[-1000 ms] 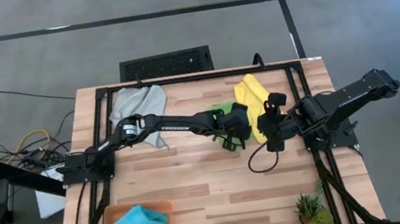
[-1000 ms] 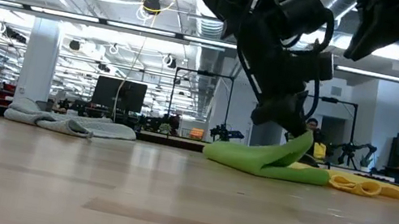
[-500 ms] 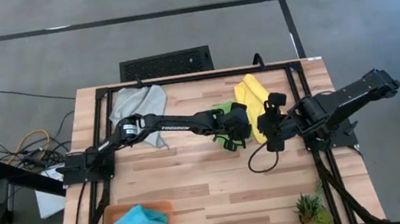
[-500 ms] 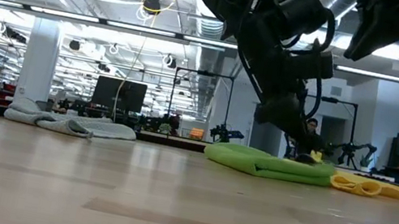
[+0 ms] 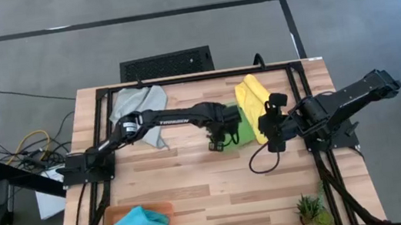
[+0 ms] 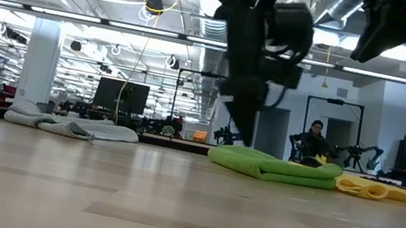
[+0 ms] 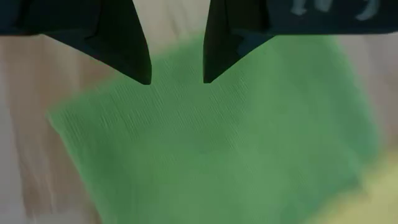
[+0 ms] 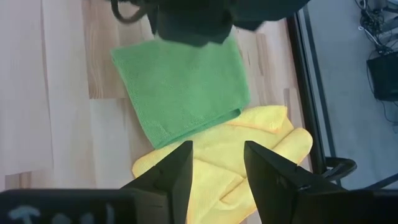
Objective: Fold microfiber towels
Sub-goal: Put the green microfiber towel into the orange bin
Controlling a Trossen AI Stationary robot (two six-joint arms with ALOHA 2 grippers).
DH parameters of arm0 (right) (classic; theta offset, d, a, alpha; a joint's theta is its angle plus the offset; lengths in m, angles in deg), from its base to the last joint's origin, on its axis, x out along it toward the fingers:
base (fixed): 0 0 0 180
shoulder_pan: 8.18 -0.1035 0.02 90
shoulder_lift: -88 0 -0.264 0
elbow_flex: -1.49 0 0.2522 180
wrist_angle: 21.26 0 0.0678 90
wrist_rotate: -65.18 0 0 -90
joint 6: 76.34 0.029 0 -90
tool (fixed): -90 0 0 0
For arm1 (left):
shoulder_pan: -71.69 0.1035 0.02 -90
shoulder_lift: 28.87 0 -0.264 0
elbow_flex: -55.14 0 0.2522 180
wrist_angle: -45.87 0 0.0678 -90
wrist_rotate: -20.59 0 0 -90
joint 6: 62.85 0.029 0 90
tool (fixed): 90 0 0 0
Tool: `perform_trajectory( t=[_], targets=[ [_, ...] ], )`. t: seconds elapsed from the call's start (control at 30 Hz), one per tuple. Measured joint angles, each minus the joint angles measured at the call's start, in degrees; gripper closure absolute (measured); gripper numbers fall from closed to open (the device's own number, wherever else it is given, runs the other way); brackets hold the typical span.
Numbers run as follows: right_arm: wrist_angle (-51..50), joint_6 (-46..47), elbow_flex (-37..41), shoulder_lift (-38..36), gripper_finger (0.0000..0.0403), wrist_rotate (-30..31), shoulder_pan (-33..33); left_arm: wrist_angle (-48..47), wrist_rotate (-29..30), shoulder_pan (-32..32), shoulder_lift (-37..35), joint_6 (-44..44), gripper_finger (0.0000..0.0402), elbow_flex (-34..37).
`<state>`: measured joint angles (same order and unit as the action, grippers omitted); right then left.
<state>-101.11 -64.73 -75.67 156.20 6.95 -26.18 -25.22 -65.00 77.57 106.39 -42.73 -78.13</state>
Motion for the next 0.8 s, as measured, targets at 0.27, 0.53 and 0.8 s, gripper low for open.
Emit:
perform_trajectory(
  t=[0.27,0.53,0.8],
  targets=[
    [-1.12,0.02,0.00,0.00,0.0236,0.00,-0.16,-9.28,-5.52,1.88,0.00,-6.28,0.0263,0.00],
    [-1.40,0.00,0.00,0.02,0.0236,-0.02,-2.81,-17.54,-5.37,1.89,-2.38,-9.70,0.0263,0.00],
    [-1.25,0.39,2.79,0.04,0.0235,1.09,-3.74,-20.18,2.56,1.02,-10.25,-17.67,0.0263,-0.02]
  ],
)
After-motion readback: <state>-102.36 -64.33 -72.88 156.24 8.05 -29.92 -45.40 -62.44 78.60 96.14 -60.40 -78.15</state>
